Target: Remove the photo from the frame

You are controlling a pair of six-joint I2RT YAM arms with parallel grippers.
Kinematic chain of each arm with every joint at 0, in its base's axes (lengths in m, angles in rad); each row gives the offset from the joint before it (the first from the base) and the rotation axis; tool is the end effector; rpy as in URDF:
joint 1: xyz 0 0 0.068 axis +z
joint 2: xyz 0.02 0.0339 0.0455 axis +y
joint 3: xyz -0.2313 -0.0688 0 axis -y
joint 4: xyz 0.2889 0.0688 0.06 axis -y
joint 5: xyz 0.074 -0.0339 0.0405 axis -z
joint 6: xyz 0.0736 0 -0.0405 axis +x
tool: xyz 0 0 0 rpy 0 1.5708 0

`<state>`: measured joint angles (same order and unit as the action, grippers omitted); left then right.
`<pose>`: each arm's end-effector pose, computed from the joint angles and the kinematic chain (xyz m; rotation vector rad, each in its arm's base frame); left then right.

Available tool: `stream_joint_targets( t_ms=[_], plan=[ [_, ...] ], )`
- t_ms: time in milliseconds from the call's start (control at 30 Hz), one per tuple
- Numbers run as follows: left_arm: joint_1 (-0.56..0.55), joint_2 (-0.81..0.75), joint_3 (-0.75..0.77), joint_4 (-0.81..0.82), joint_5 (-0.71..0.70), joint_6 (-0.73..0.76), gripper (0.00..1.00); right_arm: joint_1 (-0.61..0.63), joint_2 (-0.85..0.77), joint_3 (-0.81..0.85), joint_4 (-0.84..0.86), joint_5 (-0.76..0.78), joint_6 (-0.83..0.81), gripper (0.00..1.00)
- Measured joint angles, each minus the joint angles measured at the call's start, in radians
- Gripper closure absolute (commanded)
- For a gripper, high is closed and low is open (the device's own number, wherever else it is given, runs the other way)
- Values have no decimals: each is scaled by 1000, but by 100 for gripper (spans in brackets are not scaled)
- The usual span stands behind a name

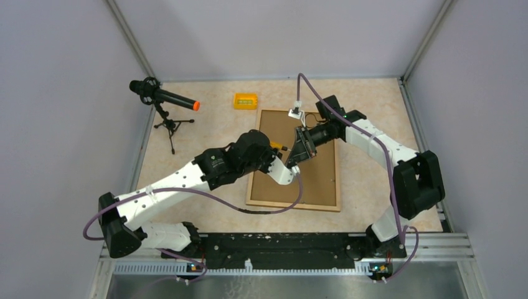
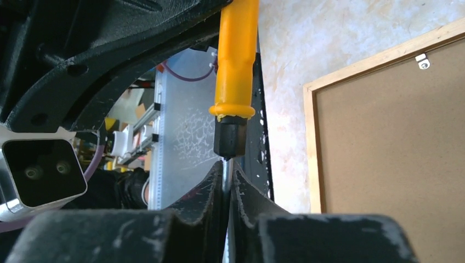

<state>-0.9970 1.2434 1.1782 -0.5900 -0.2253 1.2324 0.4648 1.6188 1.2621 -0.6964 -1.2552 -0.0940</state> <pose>0.2056 -0.2879 0.2848 1.9471 1.0937 0.3795 0.3000 0.2287 0.2157 -1.0656 2.1020 1.7632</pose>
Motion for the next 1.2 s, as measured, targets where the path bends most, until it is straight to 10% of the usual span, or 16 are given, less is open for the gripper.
stream_joint_targets(
  t_ms=[167, 667, 1200],
  plan=[
    [1, -5, 13, -20, 27, -59, 3, 0, 0, 2, -29, 12, -23, 100],
    [481, 175, 623, -321, 615, -718, 1, -126, -1, 227, -229, 56, -222, 100],
    [679, 224, 410, 121, 1313, -1494, 1, -145, -183, 117, -56, -18, -118, 100]
  ],
)
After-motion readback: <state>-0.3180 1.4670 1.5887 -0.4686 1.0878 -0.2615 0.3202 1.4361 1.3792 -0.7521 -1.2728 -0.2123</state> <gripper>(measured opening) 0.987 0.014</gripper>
